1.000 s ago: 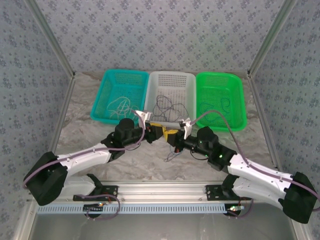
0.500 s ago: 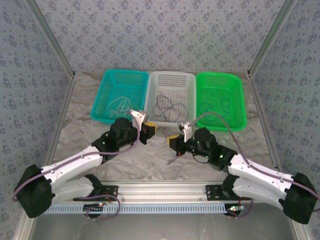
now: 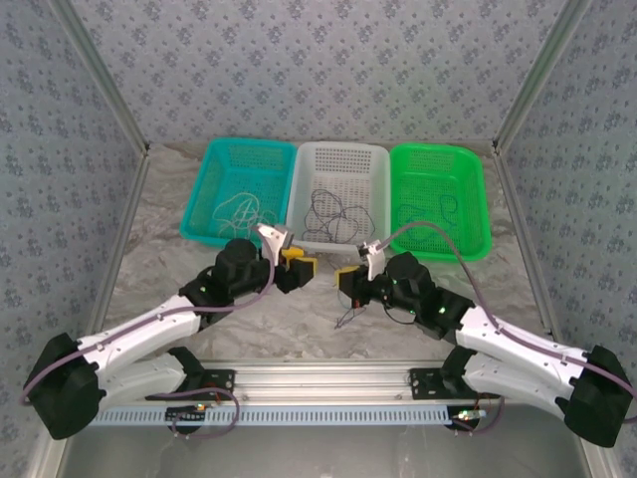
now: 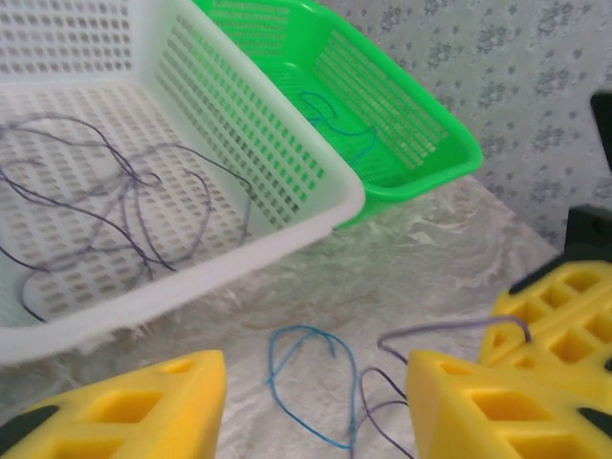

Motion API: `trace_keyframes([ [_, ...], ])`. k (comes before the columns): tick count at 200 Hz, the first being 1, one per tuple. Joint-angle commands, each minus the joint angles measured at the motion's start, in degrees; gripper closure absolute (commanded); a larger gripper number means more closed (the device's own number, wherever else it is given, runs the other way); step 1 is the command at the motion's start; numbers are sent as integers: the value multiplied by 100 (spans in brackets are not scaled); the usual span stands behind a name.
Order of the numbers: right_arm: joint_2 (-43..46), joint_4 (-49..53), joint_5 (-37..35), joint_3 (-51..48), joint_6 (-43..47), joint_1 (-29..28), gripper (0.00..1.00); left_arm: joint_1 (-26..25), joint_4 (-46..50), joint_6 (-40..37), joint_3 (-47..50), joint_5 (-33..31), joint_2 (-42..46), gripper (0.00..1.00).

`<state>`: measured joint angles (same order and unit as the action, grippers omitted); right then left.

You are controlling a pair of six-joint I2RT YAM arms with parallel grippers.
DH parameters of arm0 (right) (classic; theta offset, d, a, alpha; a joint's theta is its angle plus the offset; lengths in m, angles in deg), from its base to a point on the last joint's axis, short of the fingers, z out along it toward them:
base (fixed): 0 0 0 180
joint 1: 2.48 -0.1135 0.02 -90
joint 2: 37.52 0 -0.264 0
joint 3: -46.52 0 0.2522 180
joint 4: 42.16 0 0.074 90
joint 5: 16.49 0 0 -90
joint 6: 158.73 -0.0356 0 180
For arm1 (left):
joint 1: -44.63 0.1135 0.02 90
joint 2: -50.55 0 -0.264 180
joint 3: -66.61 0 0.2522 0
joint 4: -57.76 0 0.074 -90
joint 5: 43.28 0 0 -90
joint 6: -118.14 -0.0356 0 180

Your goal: Untangle the cables

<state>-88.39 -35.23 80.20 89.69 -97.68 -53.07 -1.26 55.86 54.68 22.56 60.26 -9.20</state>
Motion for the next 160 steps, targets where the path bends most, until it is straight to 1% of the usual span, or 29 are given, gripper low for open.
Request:
trace_keyframes([
  [1,30,-326,-227,98,4,31,100,-103,-768,646,76,596,-182,41],
  [16,7,-240,-249,285,65,52,100,-226,-600,500,49,492,-238,35],
  [34,8,72,-132,661,253,69,100,-345,-482,380,116,326,-237,32],
  [63,103,549,-85,1152,531,75,100,-396,-676,412,518,139,4,31],
  [83,202,718,-68,1451,685,84,100,-402,-594,301,735,6,305,30],
  [112,198,1020,128,2046,854,84,100,-397,-331,115,754,-105,546,29],
  [130,116,1187,252,2357,915,69,100,-396,-526,90,753,-108,578,29],
  [160,13,1166,401,2624,937,72,100,-403,-814,-33,668,-110,522,28],
])
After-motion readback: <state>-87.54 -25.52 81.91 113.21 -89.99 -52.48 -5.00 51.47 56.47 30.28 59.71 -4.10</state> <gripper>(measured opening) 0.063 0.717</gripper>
